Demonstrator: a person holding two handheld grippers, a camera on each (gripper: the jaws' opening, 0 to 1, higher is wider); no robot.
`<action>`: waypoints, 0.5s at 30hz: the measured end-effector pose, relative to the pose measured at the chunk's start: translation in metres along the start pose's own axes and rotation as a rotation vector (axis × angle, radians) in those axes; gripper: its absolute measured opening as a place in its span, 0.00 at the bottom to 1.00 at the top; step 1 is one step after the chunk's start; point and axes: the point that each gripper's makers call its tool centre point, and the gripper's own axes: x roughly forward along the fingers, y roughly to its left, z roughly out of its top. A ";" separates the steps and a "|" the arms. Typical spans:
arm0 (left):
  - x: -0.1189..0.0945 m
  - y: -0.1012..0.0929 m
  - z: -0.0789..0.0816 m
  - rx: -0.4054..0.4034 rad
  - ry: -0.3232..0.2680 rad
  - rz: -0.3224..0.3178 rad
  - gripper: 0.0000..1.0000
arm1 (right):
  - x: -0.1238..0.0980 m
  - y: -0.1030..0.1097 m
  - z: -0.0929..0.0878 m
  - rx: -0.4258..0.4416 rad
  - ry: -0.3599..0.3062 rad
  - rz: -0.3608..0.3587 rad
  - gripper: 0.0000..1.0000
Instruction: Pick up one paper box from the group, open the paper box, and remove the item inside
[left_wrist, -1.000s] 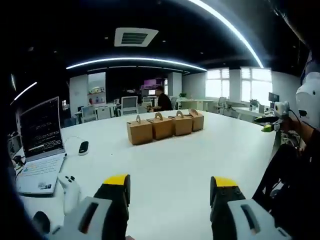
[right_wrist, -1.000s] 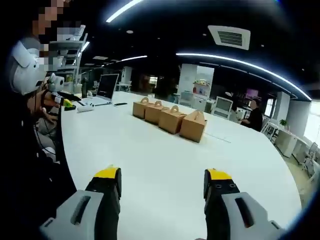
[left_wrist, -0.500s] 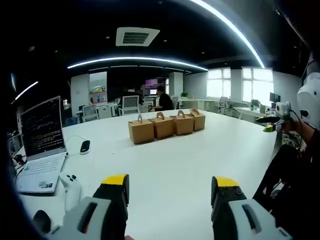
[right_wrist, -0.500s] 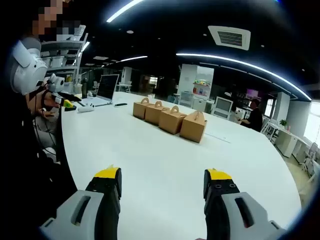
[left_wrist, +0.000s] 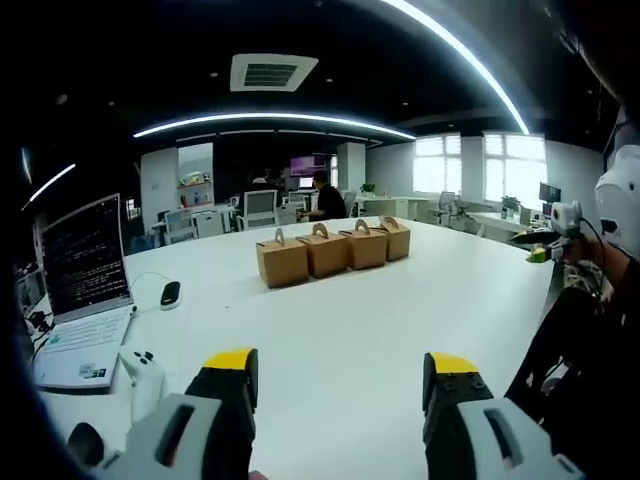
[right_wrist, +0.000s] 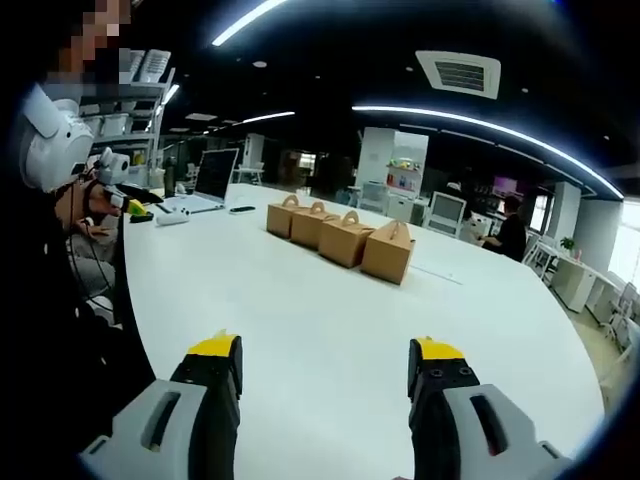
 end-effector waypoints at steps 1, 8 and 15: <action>0.001 0.001 0.002 0.006 0.006 0.001 0.67 | 0.000 -0.001 0.000 0.006 0.002 -0.003 0.67; 0.005 0.004 0.015 0.030 0.014 0.001 0.67 | 0.002 -0.007 0.007 -0.001 0.011 -0.019 0.67; 0.005 0.014 0.026 0.058 0.032 0.001 0.66 | 0.004 -0.007 0.019 -0.045 0.030 0.001 0.68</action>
